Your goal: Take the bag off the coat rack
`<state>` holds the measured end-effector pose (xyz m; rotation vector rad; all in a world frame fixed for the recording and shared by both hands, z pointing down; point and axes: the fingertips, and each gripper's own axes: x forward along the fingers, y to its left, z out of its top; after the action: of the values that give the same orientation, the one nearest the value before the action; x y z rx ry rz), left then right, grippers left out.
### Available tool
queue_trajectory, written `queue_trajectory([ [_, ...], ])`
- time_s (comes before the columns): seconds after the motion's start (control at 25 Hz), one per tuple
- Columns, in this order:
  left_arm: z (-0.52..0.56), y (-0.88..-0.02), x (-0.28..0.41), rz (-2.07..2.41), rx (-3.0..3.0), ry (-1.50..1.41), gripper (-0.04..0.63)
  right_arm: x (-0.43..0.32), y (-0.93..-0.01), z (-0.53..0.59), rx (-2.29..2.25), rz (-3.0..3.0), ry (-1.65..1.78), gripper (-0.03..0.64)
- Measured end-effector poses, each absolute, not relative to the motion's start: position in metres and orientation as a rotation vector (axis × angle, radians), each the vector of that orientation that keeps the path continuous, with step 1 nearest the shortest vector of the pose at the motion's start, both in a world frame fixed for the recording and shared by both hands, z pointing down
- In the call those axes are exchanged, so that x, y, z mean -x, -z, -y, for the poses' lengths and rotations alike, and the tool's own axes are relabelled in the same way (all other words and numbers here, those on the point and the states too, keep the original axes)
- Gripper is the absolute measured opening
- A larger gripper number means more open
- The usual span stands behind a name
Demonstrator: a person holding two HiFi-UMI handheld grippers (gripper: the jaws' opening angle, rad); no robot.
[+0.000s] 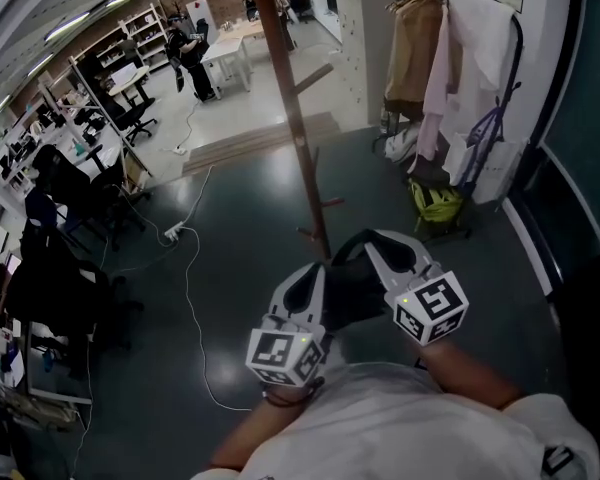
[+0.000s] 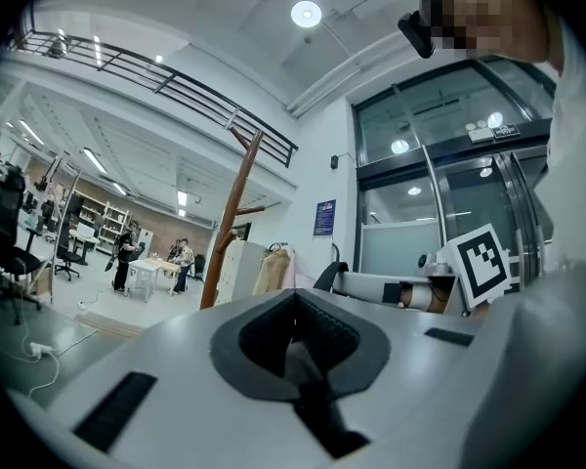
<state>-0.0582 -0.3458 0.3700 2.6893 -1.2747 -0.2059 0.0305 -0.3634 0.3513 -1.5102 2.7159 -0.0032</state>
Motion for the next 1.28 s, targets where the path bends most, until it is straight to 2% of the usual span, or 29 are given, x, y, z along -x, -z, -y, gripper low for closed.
queue_trajectory([
  [0.64, 0.22, -0.39, -0.005, 1.318, -2.651, 0.217, 0.006, -0.082, -0.374, 0.24, 1.444, -2.741, 0.068, 0.029],
  [1.28, 0.132, -0.401, -0.004, 1.409, -2.568, 0.212, 0.007, -0.096, -0.397, 0.149, 1.407, -2.759, 0.16, 0.029],
])
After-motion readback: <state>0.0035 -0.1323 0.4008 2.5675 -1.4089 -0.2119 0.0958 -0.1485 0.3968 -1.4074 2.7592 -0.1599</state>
